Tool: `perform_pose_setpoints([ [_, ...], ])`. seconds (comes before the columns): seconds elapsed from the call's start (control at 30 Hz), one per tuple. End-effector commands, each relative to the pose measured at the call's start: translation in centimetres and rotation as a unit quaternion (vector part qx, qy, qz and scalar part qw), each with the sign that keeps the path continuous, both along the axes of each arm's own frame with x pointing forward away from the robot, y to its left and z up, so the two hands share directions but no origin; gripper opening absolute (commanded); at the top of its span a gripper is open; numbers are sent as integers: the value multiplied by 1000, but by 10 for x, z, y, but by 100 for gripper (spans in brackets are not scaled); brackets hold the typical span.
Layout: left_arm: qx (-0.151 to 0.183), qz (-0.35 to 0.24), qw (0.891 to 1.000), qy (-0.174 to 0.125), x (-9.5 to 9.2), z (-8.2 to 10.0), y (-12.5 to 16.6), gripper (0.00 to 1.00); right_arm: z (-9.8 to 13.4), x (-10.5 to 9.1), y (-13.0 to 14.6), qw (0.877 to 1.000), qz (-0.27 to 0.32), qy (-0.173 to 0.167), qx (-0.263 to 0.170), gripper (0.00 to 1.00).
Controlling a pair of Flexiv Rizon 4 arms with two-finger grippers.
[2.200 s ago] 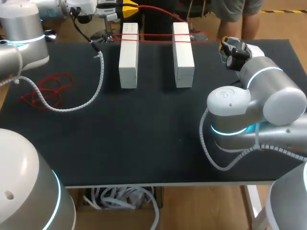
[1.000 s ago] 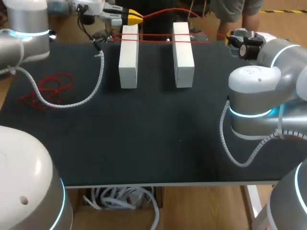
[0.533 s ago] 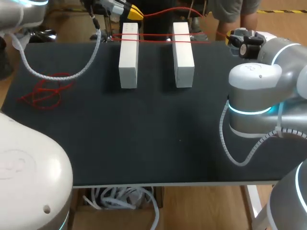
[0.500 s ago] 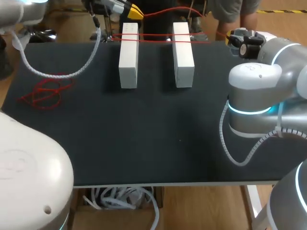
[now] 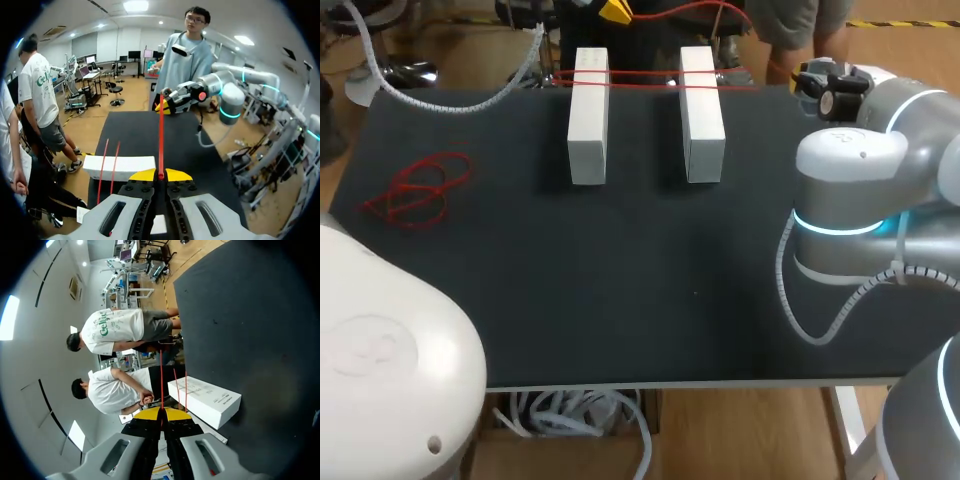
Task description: Grab the tape and strap the tape.
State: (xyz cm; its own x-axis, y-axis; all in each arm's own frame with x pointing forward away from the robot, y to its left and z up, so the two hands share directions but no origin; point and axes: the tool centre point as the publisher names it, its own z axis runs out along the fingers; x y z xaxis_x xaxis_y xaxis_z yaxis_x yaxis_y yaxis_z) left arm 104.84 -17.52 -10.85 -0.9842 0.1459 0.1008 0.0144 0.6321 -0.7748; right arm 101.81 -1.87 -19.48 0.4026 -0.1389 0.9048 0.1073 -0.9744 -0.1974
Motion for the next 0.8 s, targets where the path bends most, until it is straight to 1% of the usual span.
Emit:
perform_pose_setpoints([
  [0.03, 83, 1, 996, -16, -9, 9, -8, 0, 2, 0, -1, 1000, 1, 3, -1, 0],
  [0.23, 132, 1, 991, -10, -13, 14, -13, 0, 2, 0, -1, 1000, 1, 3, -1, 0],
  [0.6, 133, 0, 991, -7, -13, 15, -13, 0, 2, 0, -1, 1000, 1, 3, -1, 0],
  [0.63, 133, 0, 991, -7, -13, 15, -13, 0, 0, -1, 3, 995, 38, -91, -12, 0],
  [0.67, 133, 0, 991, -7, -13, 15, -13, 0, 0, 0, 7, 979, 61, -192, -19, 0],
  [0.7, 133, 0, 991, -7, -13, 15, -13, 0, 2, 5, 13, 954, 59, -294, -20, 0],
  [0.73, 133, 0, 991, -7, -13, 15, -13, 0, 7, 7, 18, 962, 14, -273, -26, 0],
  [0.77, 133, 0, 991, -7, -13, 15, -13, 0, 11, 8, 21, 973, -22, -226, -33, 0],
  [0.8, 133, 0, 991, -7, -13, 15, -13, 0, 12, 8, 22, 970, -27, -240, -35, 0],
])
